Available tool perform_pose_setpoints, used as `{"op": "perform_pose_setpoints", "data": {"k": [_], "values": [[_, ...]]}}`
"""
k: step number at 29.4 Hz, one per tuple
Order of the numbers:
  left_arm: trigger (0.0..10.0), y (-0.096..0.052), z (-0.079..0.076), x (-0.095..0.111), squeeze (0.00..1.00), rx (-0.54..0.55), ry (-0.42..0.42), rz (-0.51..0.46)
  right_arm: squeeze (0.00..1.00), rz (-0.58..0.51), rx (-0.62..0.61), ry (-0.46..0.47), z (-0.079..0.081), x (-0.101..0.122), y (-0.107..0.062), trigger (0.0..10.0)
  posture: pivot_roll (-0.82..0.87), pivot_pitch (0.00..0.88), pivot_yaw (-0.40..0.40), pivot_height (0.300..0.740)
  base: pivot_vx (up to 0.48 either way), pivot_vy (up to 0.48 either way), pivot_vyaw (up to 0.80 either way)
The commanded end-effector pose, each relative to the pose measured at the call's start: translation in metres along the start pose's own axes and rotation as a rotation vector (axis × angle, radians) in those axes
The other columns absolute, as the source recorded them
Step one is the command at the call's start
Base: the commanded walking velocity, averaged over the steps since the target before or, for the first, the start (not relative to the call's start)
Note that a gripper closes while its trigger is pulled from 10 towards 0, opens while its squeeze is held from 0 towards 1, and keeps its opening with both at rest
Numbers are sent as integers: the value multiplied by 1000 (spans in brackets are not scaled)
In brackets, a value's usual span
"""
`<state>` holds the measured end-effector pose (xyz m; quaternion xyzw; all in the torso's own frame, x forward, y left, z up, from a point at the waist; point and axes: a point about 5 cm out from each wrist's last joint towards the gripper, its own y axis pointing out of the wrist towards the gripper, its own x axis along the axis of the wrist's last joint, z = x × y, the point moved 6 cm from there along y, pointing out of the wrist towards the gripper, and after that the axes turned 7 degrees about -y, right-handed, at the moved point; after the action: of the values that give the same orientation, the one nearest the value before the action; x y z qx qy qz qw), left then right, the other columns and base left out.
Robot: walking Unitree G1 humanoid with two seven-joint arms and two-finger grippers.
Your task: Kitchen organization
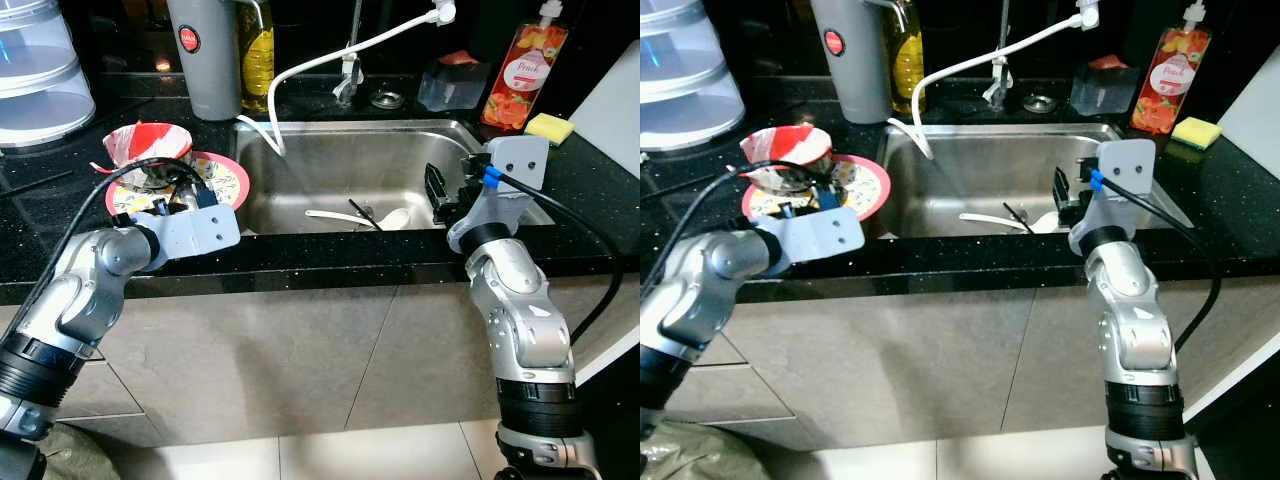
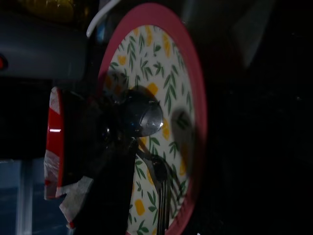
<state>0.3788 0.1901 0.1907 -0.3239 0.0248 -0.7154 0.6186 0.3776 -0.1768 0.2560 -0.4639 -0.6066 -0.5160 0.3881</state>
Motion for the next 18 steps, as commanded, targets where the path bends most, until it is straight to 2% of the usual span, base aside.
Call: {"op": "perform_pose_setpoints", "data": {"k": [1,3,5,6,8,9,10,12,14,15,16,18], "values": [[10000,6,-22,7,0,-92,-84,-43,0,6,0,-1,0,0,-1,10000,18,25,-47,740,0,0,0],[10000,4,-21,14,0,-91,-97,-75,0,7,0,-1,0,0,-1,10000,18,25,-47,740,0,0,0],[10000,0,-16,39,0,-92,-193,-198,0,6,2,1,1,0,0,10000,20,24,-49,740,0,0,0],[10000,0,-16,39,0,-92,-193,-198,0,6,2,1,1,0,0,10000,20,24,-49,740,0,0,0],[10000,-5,-11,57,0,-91,-270,-292,0,5,4,2,2,0,0,10000,20,24,-49,740,0,0,0],[10000,-9,-9,67,0,-87,-287,-353,0,5,5,3,2,0,1,10000,21,24,-49,740,0,0,0],[10000,-9,-9,67,0,-87,-287,-353,0,5,5,3,2,0,1,10000,21,24,-49,740,0,0,0],[10000,-17,-3,84,0,-68,-332,-452,0,5,3,3,1,0,1,10000,18,24,-47,740,0,0,0],[10000,-20,0,89,0,-61,-358,-486,0,5,0,3,1,0,1,10000,18,24,-47,740,0,0,0],[10000,-18,15,87,0,3,-446,-486,0,7,-3,3,-1,-1,1,10000,16,25,-46,740,0,0,0],[10000,-18,15,87,0,3,-446,-486,0,7,-3,3,-1,-1,1,10000,16,25,-46,740,0,0,0],[10000,-9,41,65,0,142,-542,-395,0,5,-6,5,-1,0,0,10000,15,26,-47,740,0,0,0]]}}
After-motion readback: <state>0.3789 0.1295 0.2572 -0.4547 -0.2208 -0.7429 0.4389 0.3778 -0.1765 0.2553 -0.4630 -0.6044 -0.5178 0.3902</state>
